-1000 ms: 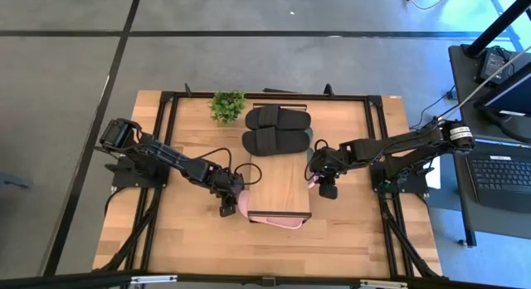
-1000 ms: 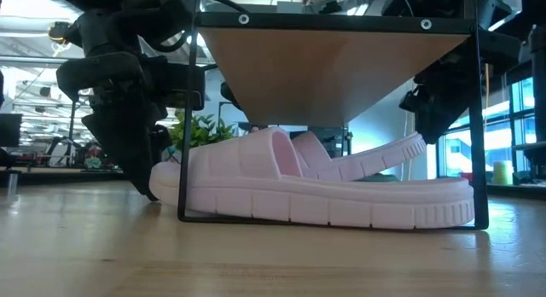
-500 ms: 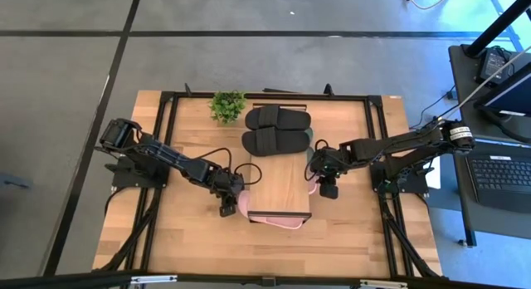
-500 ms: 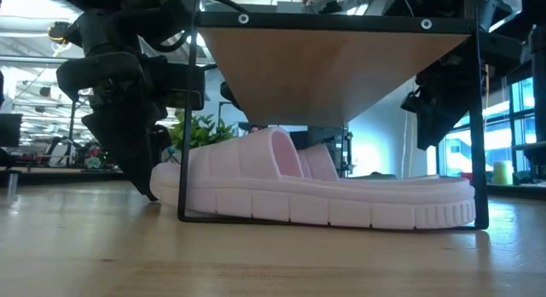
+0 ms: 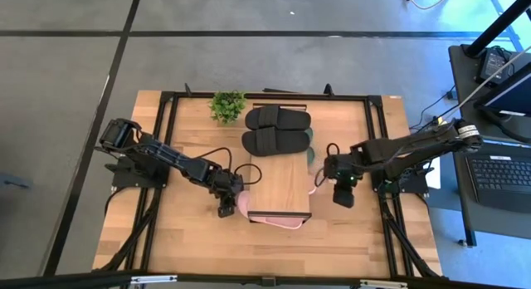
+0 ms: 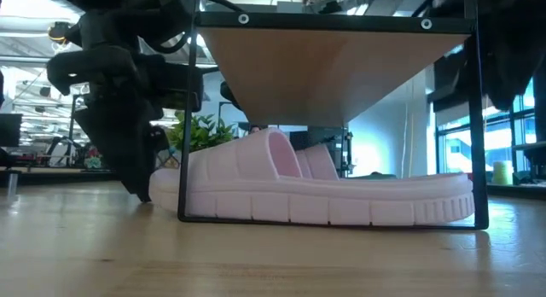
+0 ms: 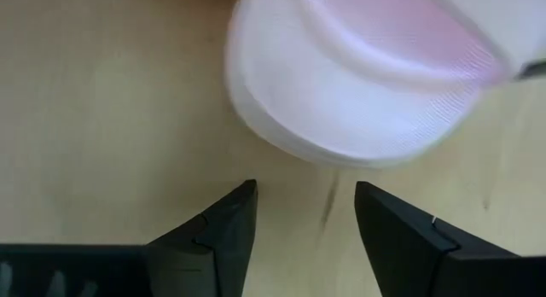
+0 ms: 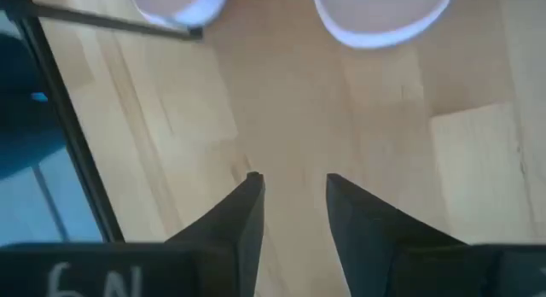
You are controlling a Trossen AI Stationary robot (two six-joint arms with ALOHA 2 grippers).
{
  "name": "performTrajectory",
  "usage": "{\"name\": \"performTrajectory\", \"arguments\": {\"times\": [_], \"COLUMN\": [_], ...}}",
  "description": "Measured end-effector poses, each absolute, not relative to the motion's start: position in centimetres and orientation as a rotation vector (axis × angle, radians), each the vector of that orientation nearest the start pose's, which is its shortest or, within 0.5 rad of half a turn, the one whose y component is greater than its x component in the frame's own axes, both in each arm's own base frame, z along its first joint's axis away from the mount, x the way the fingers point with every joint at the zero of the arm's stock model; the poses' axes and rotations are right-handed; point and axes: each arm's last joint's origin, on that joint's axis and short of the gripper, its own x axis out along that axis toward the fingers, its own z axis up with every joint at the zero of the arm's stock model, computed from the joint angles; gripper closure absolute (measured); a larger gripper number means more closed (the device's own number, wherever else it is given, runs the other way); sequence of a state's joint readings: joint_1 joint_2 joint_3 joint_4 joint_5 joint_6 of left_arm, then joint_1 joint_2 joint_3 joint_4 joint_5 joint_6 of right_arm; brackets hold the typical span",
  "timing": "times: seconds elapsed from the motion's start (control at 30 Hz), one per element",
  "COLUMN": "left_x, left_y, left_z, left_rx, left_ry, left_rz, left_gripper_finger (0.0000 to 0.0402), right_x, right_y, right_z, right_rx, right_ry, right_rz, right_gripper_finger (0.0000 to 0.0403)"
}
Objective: Pick and place slides into the shelf
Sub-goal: Adjust the pink slides under the shelf
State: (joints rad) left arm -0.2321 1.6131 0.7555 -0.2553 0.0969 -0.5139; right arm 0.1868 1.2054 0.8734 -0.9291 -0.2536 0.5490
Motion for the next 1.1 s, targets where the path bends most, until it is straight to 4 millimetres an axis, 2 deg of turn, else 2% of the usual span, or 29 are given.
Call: {"name": "performTrajectory", "arguments": {"times": [0.2,0.4,0.57,0.77,0.93,1.1], "left_x": [27.2,27.3,27.3,27.3,27.1,27.1], "left_y": [-6.8,-7.3,-7.6,-7.6,-7.5,-7.4], "left_z": [13.5,13.7,13.6,13.6,13.5,13.5], "left_rx": [-0.370,-0.369,-0.362,-0.351,-0.339,-0.317], "left_ry": [1.161,1.132,1.135,1.136,1.151,1.139], "left_rz": [-0.040,-0.070,-0.078,-0.079,-0.076,-0.039], "left_gripper_finger": [0.0212,0.0212,0.0212,0.0212,0.0212,0.0212], "right_x": [20.5,22.3,23.1,21.6,20.3,18.7], "right_y": [5.7,7.5,9.0,10.3,12.7,15.3], "right_z": [24.4,24.6,23.4,22.4,22.5,22.6], "right_rx": [0.546,0.578,0.613,0.596,0.616,0.689], "right_ry": [1.195,1.057,1.091,1.169,1.051,0.982], "right_rz": [-0.073,0.027,0.015,-0.178,-0.302,-0.315], "right_gripper_finger": [0.0273,0.0273,0.0273,0.0273,0.0273,0.0273]}}
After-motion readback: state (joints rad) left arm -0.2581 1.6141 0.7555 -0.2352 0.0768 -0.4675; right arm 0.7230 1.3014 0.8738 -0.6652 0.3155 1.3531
